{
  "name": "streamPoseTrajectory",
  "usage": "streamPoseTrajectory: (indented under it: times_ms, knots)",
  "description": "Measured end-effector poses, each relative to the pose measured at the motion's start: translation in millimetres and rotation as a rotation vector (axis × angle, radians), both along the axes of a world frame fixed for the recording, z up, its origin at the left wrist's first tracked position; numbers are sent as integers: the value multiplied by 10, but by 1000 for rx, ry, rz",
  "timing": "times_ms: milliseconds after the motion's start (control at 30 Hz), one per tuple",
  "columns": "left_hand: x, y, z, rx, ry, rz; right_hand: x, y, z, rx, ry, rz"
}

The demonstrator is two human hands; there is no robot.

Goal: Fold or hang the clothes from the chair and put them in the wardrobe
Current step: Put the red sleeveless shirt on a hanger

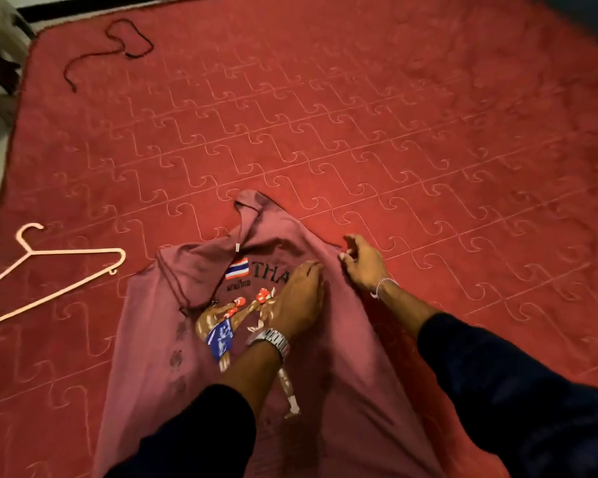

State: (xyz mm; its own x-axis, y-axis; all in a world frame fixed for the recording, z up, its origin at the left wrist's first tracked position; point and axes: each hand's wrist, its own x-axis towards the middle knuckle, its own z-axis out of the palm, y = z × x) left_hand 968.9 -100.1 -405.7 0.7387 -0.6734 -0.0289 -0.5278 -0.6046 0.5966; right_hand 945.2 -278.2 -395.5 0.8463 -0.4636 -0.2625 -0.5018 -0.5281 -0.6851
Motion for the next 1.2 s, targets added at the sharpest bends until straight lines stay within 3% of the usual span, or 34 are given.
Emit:
streamPoseTrajectory:
  times_ms: [200,333,433,700,800,933,1067,1200]
  knots:
    - [184,-369,-155,26,12,51,447,-414,-98,51,62,220]
    - [210,-481,-264,26,-54,118,705,-689,49,348,184,279]
    - [209,-516,-353,43,-73,130,874,-852,155,412,355,395]
    - [194,-454,-496,262,-179,67,1011,-973,-65,65,216,461]
    - [203,-471,-467,229,-162,61,914,-844,-137,-159,145,401]
    - [296,-346,-407,94,-152,76,818,-657,-108,-307,69,356]
    - [454,-42,-253,85,-337,279,860,-283,-46,-394,-58,409]
    - [587,572,-40,263,-426,613,1180,148,5,-300,-111,432]
